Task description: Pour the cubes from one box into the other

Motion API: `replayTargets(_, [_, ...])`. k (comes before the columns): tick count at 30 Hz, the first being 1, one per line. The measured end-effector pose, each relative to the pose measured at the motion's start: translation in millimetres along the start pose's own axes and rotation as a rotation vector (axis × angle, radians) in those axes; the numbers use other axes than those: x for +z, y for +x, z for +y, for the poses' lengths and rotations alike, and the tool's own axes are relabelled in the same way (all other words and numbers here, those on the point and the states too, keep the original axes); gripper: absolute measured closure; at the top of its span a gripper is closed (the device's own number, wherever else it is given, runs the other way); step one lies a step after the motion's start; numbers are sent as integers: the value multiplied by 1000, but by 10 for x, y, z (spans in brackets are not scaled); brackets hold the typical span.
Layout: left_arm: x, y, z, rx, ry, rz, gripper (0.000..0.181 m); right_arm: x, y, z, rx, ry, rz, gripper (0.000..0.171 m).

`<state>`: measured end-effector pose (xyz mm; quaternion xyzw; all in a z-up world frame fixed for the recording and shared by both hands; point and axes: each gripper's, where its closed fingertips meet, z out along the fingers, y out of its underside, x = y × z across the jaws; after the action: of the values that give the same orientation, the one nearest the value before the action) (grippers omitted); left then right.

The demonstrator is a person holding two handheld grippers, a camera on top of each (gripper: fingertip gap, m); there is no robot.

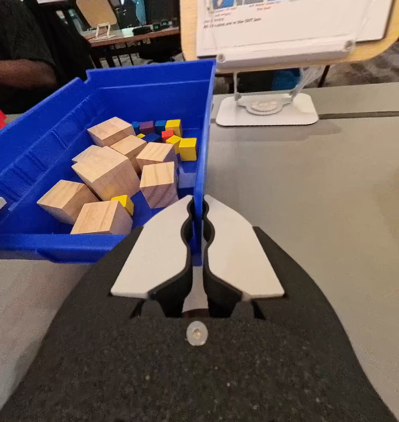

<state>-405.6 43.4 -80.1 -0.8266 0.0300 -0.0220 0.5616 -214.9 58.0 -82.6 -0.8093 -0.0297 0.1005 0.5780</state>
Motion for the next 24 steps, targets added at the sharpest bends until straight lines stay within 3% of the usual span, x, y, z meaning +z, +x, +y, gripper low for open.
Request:
replayTargets(6, [203, -633, 261, 21, -46, -54, 179, 335, -561, 376, 13, -116, -22, 168])
replayTargets(10, [199, -857, 410, -111, -68, -85, 178, 373, -776, 435, 5, -119, -90, 166])
replayTargets(13, [197, -944, 420, -81, -63, -100, 178, 370, -895, 450, 153, -176, -194, 159])
replayTargets(16, [210, -1047, 413, -77, -67, -135, 174, 314, -984, 467, 135, -203, -262, 156])
replayTargets(20, [-170, -1314, -61, -133, 107, -230, 147, -21, -917, 297, -31, -200, -407, 152])
replayTargets(22, [-511, -1409, -389, -115, 239, -275, 150, -285, -697, -22, -80, -74, -464, 142])
replayTargets(24, [-731, -1313, -564, -139, 302, -216, 149, -537, -386, -274, -165, 5, -516, 132])
